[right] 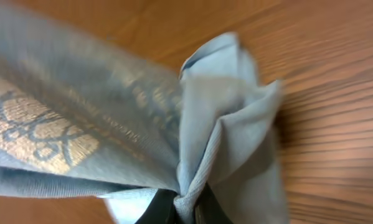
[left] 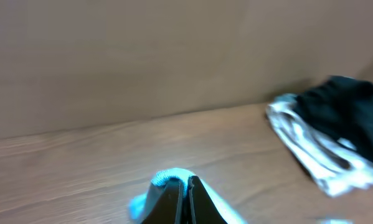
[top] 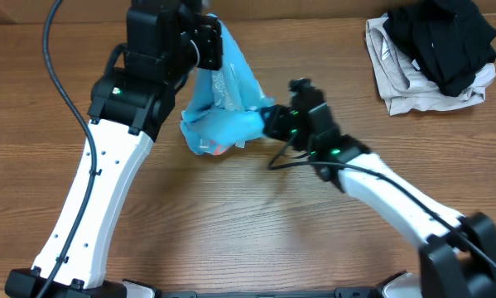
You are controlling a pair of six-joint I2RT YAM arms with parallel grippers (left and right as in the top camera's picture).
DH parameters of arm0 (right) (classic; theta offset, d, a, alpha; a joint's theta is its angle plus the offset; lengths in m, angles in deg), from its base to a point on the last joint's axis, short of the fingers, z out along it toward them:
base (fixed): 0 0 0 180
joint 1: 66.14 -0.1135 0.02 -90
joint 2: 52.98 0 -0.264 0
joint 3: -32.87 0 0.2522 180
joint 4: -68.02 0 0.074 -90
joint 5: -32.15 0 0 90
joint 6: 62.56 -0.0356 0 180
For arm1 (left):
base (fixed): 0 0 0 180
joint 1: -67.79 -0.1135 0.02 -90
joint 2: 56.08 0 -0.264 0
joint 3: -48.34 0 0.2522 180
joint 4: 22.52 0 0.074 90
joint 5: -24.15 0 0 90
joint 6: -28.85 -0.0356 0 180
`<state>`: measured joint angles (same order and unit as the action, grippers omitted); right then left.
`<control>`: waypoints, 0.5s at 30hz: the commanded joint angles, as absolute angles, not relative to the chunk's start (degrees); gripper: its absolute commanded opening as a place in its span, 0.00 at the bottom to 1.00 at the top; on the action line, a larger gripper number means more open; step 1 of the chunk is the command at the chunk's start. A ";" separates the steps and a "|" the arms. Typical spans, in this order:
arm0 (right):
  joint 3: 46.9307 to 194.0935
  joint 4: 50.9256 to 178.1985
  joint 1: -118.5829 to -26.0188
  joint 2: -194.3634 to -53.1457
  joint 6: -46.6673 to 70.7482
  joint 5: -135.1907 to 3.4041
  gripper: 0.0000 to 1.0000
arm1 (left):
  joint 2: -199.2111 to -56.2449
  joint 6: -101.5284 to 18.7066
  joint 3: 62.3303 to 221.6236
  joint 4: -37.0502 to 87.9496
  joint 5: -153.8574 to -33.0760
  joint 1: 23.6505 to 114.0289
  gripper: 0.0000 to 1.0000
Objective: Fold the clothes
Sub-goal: 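Grasp the hanging T-shirt corner with the right gripper, then stretch the T-shirt between both grippers and lay it flat on table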
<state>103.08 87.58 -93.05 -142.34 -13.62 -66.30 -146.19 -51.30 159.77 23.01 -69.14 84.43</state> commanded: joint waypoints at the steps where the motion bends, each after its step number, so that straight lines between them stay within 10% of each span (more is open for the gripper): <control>1: 104.59 91.82 -88.38 -134.61 -7.46 -69.14 0.04 | -142.75 -55.26 160.95 22.51 -60.22 82.14 0.04; 15: 104.92 109.15 -74.02 -107.26 8.83 -69.49 0.09 | -132.07 -59.93 160.95 23.01 -46.52 79.80 0.04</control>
<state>104.55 106.29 -78.10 -111.53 5.35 -74.93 -137.62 -57.53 159.75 24.39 -61.73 82.71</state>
